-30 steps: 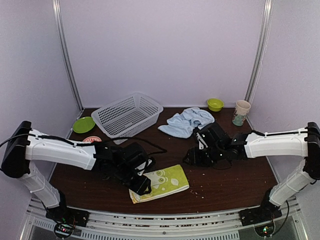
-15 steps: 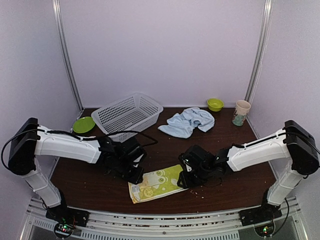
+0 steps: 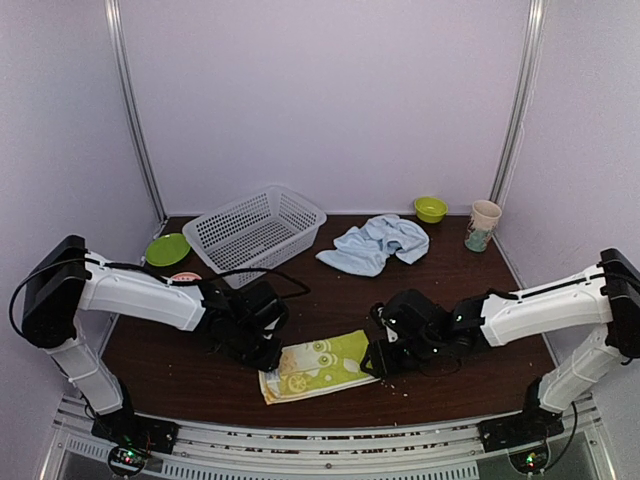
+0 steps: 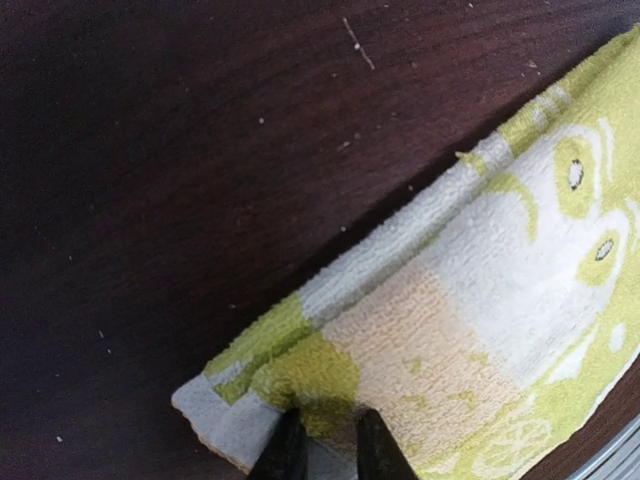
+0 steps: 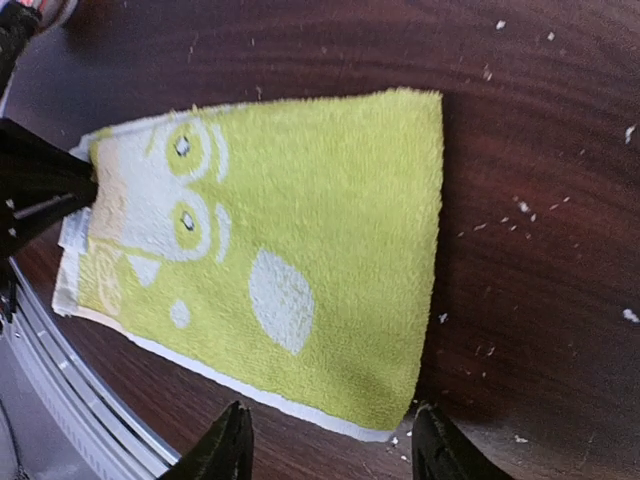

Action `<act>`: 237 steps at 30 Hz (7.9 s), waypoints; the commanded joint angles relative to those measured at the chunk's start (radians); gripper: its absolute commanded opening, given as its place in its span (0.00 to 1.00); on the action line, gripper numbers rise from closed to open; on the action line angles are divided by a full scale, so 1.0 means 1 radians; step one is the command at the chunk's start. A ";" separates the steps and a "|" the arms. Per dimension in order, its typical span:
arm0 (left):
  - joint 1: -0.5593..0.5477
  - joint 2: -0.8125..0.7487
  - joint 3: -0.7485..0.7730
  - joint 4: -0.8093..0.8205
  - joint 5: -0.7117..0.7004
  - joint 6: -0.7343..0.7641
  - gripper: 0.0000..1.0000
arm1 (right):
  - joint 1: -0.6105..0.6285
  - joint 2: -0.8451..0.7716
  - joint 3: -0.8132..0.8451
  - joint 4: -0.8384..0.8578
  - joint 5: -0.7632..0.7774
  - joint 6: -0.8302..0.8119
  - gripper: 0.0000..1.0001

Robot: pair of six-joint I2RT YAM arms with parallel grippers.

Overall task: Roll the towels
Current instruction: Smooth out the towel at the center of the board, then roll the towel at the center of the board.

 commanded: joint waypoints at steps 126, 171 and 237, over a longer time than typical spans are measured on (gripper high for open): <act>-0.085 0.112 0.365 -0.007 0.148 0.119 0.22 | -0.140 0.122 -0.088 0.205 -0.144 0.048 0.27; -0.022 0.549 0.805 -0.013 0.248 0.010 0.41 | -0.145 0.149 -0.141 0.276 -0.118 0.010 0.29; -0.022 0.626 0.807 -0.093 0.170 0.021 0.23 | -0.276 -0.120 -0.265 0.352 -0.233 0.123 0.54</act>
